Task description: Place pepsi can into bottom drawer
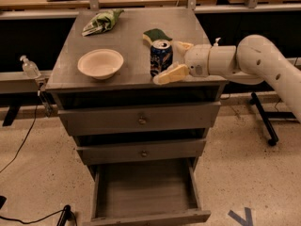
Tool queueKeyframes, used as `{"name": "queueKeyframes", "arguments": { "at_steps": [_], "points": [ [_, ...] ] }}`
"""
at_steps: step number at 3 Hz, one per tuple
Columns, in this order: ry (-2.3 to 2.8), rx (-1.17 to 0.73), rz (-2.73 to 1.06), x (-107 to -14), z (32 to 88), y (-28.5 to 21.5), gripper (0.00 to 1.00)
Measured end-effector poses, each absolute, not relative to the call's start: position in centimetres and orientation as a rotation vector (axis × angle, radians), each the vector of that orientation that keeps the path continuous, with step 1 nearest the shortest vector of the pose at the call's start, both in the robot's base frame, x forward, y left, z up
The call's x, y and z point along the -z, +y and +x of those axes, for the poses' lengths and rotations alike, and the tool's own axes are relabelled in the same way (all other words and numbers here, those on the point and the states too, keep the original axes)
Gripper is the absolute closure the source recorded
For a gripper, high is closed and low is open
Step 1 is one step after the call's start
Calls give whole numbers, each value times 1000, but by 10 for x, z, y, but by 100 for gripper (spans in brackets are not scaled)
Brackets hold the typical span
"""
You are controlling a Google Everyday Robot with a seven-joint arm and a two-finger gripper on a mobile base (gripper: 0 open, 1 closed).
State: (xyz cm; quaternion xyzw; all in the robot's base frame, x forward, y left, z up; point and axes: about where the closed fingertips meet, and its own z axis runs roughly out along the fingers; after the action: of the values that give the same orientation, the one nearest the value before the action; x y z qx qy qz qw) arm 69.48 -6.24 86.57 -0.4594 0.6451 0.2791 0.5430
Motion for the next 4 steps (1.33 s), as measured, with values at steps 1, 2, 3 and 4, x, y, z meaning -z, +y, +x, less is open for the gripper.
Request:
{"name": "queueKeyframes", "arguments": {
  "at_steps": [1, 2, 3, 4],
  "points": [
    [1532, -743, -1034, -860, 695, -43, 12],
    [1533, -806, -1007, -857, 693, -26, 34],
    [1507, -853, -996, -857, 691, -13, 59],
    [1473, -792, -1059, -877, 691, -8, 81]
  ]
}}
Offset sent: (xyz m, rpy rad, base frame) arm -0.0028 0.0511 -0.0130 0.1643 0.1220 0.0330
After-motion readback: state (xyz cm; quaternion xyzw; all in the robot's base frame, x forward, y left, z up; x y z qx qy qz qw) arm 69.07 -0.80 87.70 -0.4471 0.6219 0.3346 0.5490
